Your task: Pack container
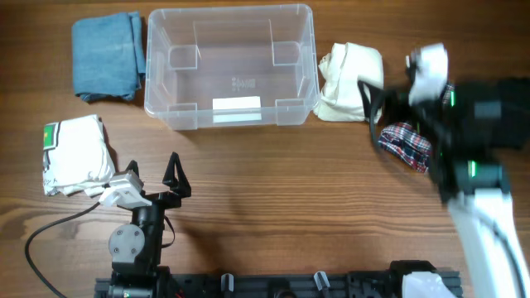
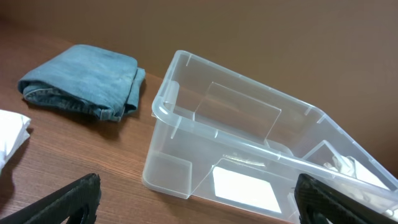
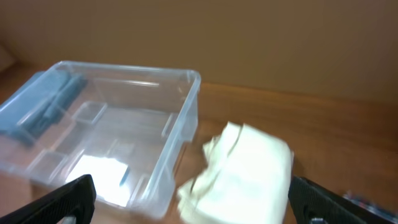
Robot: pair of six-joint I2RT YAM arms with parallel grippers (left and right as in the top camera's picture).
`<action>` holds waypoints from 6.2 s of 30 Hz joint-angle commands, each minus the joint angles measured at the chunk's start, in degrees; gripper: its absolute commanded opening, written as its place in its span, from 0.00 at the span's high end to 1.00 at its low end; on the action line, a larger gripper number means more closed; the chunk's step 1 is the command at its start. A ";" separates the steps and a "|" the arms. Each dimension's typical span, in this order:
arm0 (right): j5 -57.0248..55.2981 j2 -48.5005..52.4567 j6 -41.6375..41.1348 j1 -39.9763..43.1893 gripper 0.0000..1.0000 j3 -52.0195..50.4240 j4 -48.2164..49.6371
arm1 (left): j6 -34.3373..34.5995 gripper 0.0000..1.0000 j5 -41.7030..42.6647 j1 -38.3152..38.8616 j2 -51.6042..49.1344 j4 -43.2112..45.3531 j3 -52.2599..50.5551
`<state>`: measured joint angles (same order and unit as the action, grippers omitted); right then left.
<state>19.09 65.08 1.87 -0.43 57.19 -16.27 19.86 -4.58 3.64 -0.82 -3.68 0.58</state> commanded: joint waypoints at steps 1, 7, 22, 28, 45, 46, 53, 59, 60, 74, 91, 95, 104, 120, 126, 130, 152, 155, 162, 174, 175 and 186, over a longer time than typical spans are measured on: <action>4.17 13.66 2.23 1.33 0.00 10.86 -2.89 | 0.31 0.00 0.07 -0.28 0.44 0.04 -0.26; 14.53 29.49 -1.99 9.11 0.00 12.20 0.48 | 0.31 0.00 0.04 -0.28 0.44 0.04 -0.26; 25.99 52.15 5.60 13.79 0.00 12.17 6.99 | 0.33 0.00 0.07 -0.28 0.44 0.04 -0.26; 26.01 57.24 5.44 13.03 0.01 12.17 10.25 | 0.31 0.00 0.07 -0.28 0.44 0.04 -0.26; 20.09 24.81 -17.59 12.81 0.96 12.31 10.67 | 0.31 0.00 0.07 -0.28 0.44 0.04 -0.26; 18.93 20.59 -18.73 12.81 0.96 12.31 10.69 | 0.31 0.00 0.04 -0.28 0.44 0.04 -0.26; 13.51 13.44 -29.20 -2.10 0.96 12.31 20.11 | 0.31 0.00 0.04 -0.28 0.44 0.04 -0.26; -5.53 23.98 -22.71 -25.38 0.96 22.05 14.38 | 0.31 0.00 0.07 -0.28 0.39 0.04 -0.26; -9.46 26.99 -19.93 -28.33 0.96 26.62 10.47 | 0.31 0.00 0.07 -0.28 0.39 0.04 -0.26; -14.73 53.20 -24.09 -35.47 0.96 43.43 8.11 | 0.31 0.00 0.07 -0.28 0.39 0.04 -0.26; -13.46 62.88 -29.77 -38.25 0.96 43.41 14.14 | 0.31 0.00 0.07 -0.28 0.39 0.04 -0.26; -13.46 62.97 -29.59 -38.25 0.46 43.41 14.14 | 0.31 0.00 0.07 -0.28 0.39 0.04 -0.26; -11.28 62.66 -22.71 -38.07 0.18 44.19 10.88 | 0.31 0.00 0.07 -0.28 0.39 0.04 -0.26; -8.68 64.96 -20.28 -30.36 0.96 55.19 -15.69 | 0.31 0.00 0.07 -0.28 0.39 0.04 -0.26; -8.74 68.87 -20.50 -30.69 0.96 55.19 -17.57 | 0.31 0.00 0.04 -0.28 0.39 0.04 -0.26; -13.38 69.44 -20.46 -30.67 0.96 55.19 -17.88 | 0.31 0.00 0.07 -0.28 0.39 0.04 -0.26; -10.01 71.34 -12.00 -34.93 0.96 55.21 -10.88 | 0.31 0.00 0.07 -0.28 0.39 0.04 -0.26; -8.52 71.34 -9.27 -34.93 0.96 55.21 -7.41 | 0.31 0.00 0.07 -0.28 0.39 0.04 -0.26; -8.85 69.96 -6.29 -34.64 0.95 56.17 -8.87 | 0.31 0.00 0.07 -0.28 0.39 0.04 -0.26; -10.49 37.38 -13.20 -6.49 0.00 58.80 -46.53 | 0.31 0.00 0.07 -0.28 0.39 0.04 -0.26; -10.51 37.16 -14.19 -3.61 0.00 58.80 -49.55 | 0.33 0.00 0.07 -0.28 0.39 0.04 -0.26; -8.20 37.20 -16.83 30.51 0.00 32.85 -51.36 | 0.31 0.00 0.07 -0.28 0.39 0.04 -0.26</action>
<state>8.56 101.56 -15.33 26.98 97.25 -71.44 19.86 -4.58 3.64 -0.80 -3.64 0.58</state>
